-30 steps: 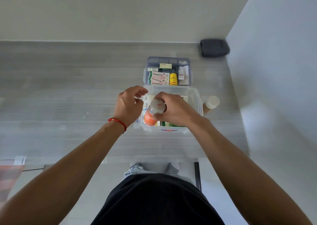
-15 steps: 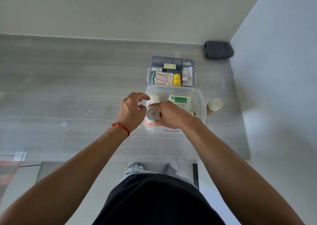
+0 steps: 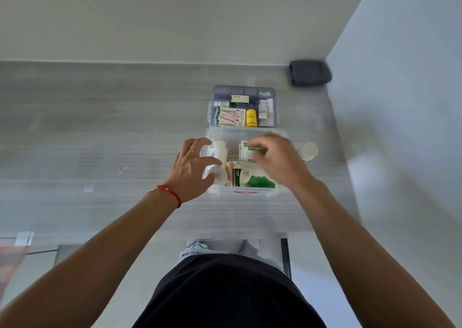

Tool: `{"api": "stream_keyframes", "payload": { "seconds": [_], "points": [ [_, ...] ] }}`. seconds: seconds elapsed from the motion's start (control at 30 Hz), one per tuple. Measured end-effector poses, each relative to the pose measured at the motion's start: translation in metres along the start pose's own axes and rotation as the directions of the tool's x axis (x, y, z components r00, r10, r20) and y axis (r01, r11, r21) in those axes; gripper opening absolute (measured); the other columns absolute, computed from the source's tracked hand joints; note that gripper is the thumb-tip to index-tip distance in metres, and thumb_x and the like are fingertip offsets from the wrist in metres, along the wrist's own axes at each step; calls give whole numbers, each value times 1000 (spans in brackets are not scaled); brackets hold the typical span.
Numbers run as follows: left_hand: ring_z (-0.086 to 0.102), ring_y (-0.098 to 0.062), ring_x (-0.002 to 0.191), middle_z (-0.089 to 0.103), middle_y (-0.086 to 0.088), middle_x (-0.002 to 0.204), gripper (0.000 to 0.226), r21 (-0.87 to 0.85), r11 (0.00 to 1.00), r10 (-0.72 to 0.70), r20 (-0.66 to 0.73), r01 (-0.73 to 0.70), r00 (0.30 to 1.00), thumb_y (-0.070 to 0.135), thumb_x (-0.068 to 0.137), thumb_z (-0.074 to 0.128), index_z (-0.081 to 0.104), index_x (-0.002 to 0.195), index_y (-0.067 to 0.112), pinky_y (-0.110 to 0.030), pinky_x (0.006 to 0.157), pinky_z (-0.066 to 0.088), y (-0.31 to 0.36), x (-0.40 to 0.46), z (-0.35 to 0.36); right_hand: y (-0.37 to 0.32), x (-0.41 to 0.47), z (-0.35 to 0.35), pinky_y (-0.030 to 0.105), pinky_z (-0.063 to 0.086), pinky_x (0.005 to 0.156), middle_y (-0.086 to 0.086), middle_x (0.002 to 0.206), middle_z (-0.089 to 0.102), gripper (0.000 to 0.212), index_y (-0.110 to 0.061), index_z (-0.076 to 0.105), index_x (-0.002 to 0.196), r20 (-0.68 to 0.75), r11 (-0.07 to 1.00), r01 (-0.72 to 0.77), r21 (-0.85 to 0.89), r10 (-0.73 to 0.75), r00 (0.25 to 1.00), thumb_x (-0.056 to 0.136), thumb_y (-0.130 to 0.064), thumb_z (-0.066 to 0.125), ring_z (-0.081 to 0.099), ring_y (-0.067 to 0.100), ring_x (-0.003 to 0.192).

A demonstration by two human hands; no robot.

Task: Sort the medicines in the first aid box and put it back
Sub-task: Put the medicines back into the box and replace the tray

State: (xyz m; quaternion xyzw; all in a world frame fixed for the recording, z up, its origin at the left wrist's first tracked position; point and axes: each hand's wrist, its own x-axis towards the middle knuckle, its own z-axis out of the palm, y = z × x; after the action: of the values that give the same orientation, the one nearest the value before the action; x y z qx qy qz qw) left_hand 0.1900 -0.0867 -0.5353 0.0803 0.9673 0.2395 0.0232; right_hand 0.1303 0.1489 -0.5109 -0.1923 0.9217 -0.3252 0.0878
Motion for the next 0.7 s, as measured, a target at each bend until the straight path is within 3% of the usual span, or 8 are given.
{"api": "stream_keyframes", "payload": {
  "seconds": [0.07, 0.13, 0.2, 0.3, 0.37, 0.5, 0.6, 0.7],
  "points": [
    [37, -33, 131, 48, -7, 140, 22, 6, 1000, -9, 29, 9, 1000, 23, 80, 76, 78, 101, 25, -47, 97, 49, 2, -1, -3, 23, -6, -20, 23, 52, 87, 8, 111, 74, 23, -9, 74, 114, -234, 996, -91, -3, 88, 968, 94, -1, 65, 65, 12, 89],
    [36, -33, 132, 50, -8, 141, 23, -4, 1000, -17, 33, 17, 999, 20, 80, 76, 78, 103, 22, -46, 98, 48, 4, 1, -4, 51, -11, -34, 34, 54, 93, 11, 118, 69, 28, -10, 71, 119, -346, 957, -287, -30, 260, 902, 94, -1, 62, 66, 23, 102],
    [40, -32, 130, 55, -10, 136, 25, -46, 998, -39, -8, 39, 999, 13, 80, 74, 78, 104, 17, -42, 101, 46, 8, 4, -4, 79, -15, -40, 45, 47, 107, 12, 140, 57, 44, -12, 60, 137, -294, 862, -502, -73, 462, 837, 94, -7, 62, 54, 32, 127],
    [46, -33, 124, 62, -12, 127, 25, -84, 994, -70, -81, 63, 994, 1, 79, 70, 78, 101, 11, -34, 100, 43, 18, 10, -4, 100, -21, -36, 52, 38, 116, 6, 162, 35, 68, -20, 37, 157, -34, 806, -572, -151, 574, 818, 95, -24, 65, 36, 33, 146],
    [48, -33, 122, 64, -12, 125, 27, -76, 994, -82, -101, 74, 992, -3, 78, 67, 78, 100, 9, -34, 99, 43, 23, 15, -4, 105, -24, -27, 52, 46, 108, 5, 157, 44, 68, -26, 36, 156, 10, 826, -554, -105, 558, 830, 96, -27, 68, 45, 33, 141],
    [48, -32, 122, 65, -13, 124, 29, -77, 992, -106, -104, 98, 989, -3, 79, 65, 77, 102, 10, -30, 100, 39, 27, 20, -7, 108, -26, -21, 43, 52, 90, 14, 124, 66, 46, -17, 53, 134, -172, 838, -538, -88, 519, 837, 92, -17, 70, 62, 36, 112],
    [50, -31, 119, 67, -12, 118, 28, -86, 991, -111, -122, 101, 986, -3, 79, 65, 77, 102, 10, -27, 101, 38, 26, 19, -10, 96, -28, -39, 35, 48, 86, 11, 115, 70, 45, -16, 55, 129, -357, 833, -549, -71, 493, 794, 88, -29, 70, 66, 34, 106],
    [54, -29, 115, 71, -7, 111, 28, -107, 986, -144, -147, 129, 979, -2, 78, 64, 76, 101, 11, -23, 99, 34, 23, 19, -12, 68, -36, -58, 32, 50, 83, -1, 108, 68, 44, -24, 55, 124, -504, 873, -479, 97, 458, 733, 84, -39, 67, 65, 22, 94]
  ]
}}
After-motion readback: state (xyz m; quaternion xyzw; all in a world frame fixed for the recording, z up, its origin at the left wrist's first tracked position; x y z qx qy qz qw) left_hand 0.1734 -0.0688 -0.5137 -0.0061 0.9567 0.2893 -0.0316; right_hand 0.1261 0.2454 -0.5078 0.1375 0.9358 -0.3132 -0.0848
